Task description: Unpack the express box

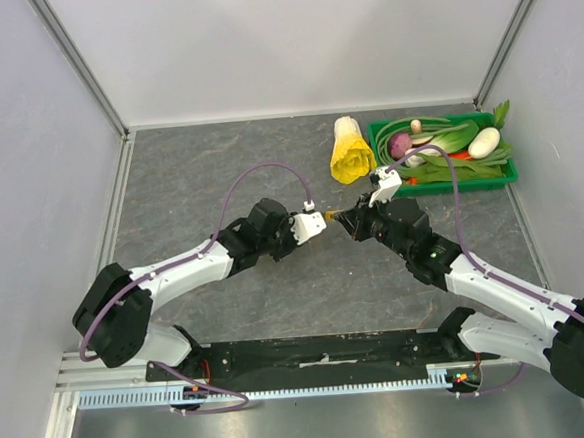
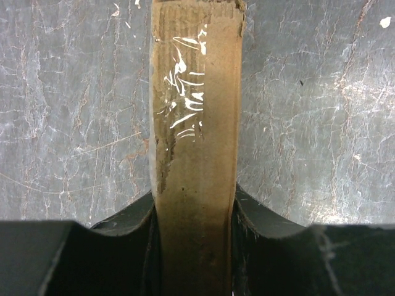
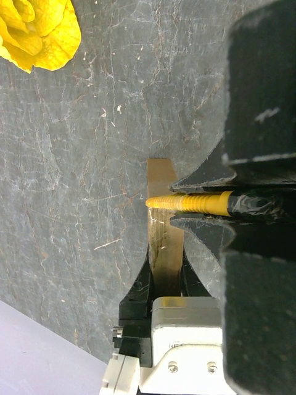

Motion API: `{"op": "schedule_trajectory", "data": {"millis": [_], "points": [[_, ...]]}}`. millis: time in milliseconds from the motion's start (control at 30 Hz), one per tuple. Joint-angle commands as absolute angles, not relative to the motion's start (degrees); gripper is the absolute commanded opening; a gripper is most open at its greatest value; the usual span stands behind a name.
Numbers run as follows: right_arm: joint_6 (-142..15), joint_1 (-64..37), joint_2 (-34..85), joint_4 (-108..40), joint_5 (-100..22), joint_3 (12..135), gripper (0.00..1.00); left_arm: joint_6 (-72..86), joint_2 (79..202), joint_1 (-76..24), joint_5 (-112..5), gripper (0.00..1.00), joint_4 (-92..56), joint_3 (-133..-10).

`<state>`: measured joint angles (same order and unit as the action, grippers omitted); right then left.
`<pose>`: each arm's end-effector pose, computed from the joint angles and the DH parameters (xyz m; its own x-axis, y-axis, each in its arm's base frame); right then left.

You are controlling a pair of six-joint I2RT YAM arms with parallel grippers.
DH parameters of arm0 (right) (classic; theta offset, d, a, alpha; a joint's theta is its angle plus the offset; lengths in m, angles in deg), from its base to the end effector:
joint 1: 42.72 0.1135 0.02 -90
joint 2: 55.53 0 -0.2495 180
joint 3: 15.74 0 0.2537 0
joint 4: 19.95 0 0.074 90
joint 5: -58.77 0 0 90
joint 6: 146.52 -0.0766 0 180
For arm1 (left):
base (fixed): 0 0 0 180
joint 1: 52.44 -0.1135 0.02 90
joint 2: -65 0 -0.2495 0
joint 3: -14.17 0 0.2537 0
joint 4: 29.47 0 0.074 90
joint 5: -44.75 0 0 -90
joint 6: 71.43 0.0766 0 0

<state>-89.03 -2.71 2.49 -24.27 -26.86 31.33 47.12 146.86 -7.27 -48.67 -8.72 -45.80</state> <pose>0.2198 0.1768 0.2373 -0.4844 0.2931 -0.8243 -0.3847 0.7749 0.5015 0.2300 -0.2378 0.1640 -0.0664 0.7435 -0.6655 0.8773 0.3612 0.3161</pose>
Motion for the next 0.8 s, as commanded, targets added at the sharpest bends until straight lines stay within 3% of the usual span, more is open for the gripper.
{"op": "schedule_trajectory", "data": {"millis": [0,767], "points": [[-88.07,-2.2,3.01,-33.46,-31.14,29.32,0.0,39.05,150.69,-10.43,-50.61,0.25,-5.07,-45.13],[-88.07,-2.2,1.51,-40.57,-34.21,29.58,0.0,36.58,155.26,-12.1,-48.24,0.24,-1.9,-48.2]]}}
